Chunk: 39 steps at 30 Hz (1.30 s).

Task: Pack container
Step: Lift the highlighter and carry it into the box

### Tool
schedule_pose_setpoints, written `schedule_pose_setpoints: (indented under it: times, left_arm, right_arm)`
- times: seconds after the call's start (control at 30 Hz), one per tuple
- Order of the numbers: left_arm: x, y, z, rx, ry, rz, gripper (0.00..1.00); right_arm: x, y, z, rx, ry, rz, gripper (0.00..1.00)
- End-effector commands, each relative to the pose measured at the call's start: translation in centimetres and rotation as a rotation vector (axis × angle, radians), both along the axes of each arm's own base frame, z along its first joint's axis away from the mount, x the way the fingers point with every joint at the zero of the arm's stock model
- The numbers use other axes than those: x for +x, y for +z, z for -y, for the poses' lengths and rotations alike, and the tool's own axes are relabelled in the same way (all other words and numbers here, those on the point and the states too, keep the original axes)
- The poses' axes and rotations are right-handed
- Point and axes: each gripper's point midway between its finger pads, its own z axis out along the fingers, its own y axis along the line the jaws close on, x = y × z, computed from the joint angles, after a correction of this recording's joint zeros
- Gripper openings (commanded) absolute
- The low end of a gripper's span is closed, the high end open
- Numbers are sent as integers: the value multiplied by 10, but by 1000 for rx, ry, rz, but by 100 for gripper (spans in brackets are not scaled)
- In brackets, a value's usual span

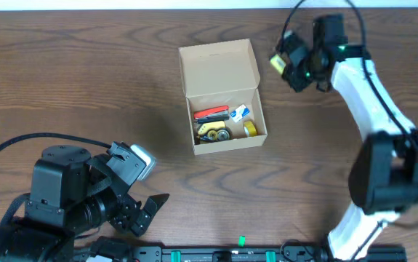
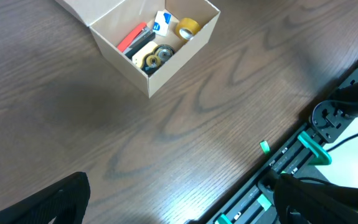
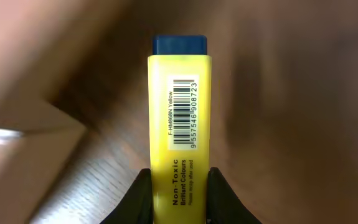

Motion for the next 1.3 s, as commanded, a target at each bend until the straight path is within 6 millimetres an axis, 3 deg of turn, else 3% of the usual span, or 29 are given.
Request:
schedule_pose_setpoints:
  times: [0.0, 0.13, 0.23, 0.4, 0.63, 1.03, 1.27]
  left_arm:
    - [-2, 6, 2, -13, -11, 14, 95]
    - [-1, 6, 2, -12, -11, 14, 95]
    - [-2, 6, 2, -13, -11, 14, 95]
    - [-2, 6, 2, -13, -11, 14, 95]
    - [-1, 6, 2, -12, -11, 14, 95]
    - [-2, 6, 2, -13, -11, 14, 95]
    - [-2, 6, 2, -13, -11, 14, 95]
  right_arm:
    - [-4, 69, -32, 36, 55, 151, 1]
    - [-24, 110, -67, 37, 177, 251, 1]
    - [-46, 120, -97, 38, 317, 268, 1]
    - [-87, 97, -136, -3, 562, 188, 1]
    - [-126, 60, -156, -72, 773, 61, 1]
    - [-145, 14, -177, -80, 872, -79, 1]
    - [-138, 7, -177, -120, 874, -63, 1]
